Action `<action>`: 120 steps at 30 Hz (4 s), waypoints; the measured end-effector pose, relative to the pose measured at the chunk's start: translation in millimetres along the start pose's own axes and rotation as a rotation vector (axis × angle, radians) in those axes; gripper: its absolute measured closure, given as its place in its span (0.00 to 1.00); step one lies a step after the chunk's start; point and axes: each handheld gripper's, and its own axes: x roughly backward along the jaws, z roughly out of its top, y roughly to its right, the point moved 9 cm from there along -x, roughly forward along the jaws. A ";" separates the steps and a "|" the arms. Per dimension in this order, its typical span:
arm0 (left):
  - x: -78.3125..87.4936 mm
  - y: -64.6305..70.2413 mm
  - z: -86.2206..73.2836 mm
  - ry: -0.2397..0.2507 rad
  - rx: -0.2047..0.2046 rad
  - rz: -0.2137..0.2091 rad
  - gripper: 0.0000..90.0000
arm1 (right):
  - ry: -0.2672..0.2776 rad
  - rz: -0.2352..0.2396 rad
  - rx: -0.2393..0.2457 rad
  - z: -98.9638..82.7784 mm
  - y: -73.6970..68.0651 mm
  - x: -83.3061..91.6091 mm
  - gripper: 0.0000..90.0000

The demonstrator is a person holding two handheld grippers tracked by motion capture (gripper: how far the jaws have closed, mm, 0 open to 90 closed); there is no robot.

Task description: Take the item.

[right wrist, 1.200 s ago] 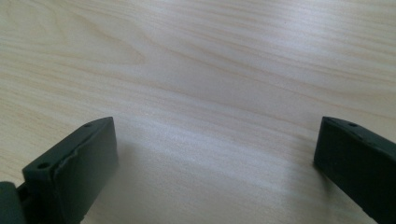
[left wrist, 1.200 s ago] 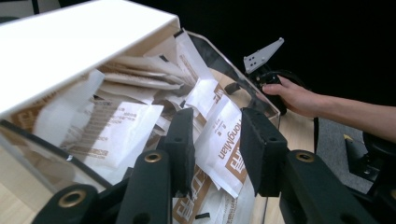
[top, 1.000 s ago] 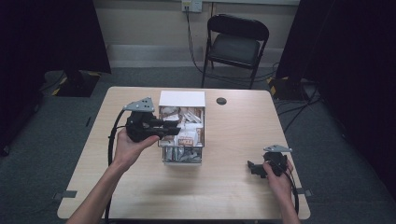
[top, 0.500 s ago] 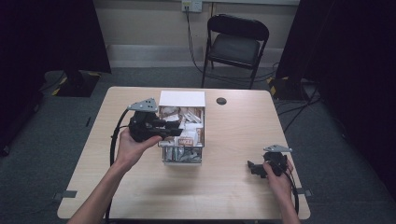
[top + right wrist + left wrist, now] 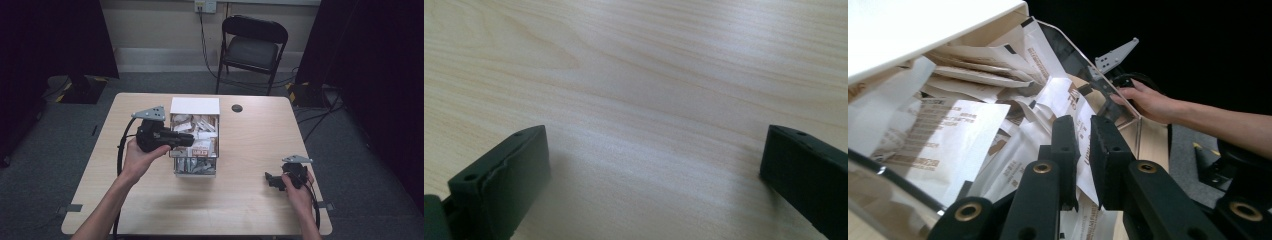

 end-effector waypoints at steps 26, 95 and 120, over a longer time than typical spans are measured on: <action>-0.3 4.8 -1.1 -0.004 0.009 -0.015 1.00 | 0.000 -0.001 0.000 0.0 0.0 0.0 0.00; 60.6 1.5 15.7 0.202 0.011 0.097 1.00 | 0.000 0.000 0.000 0.0 0.0 0.0 0.00; 92.2 4.1 21.9 0.253 0.013 0.125 1.00 | 0.000 -0.001 0.000 0.3 0.2 -0.3 0.00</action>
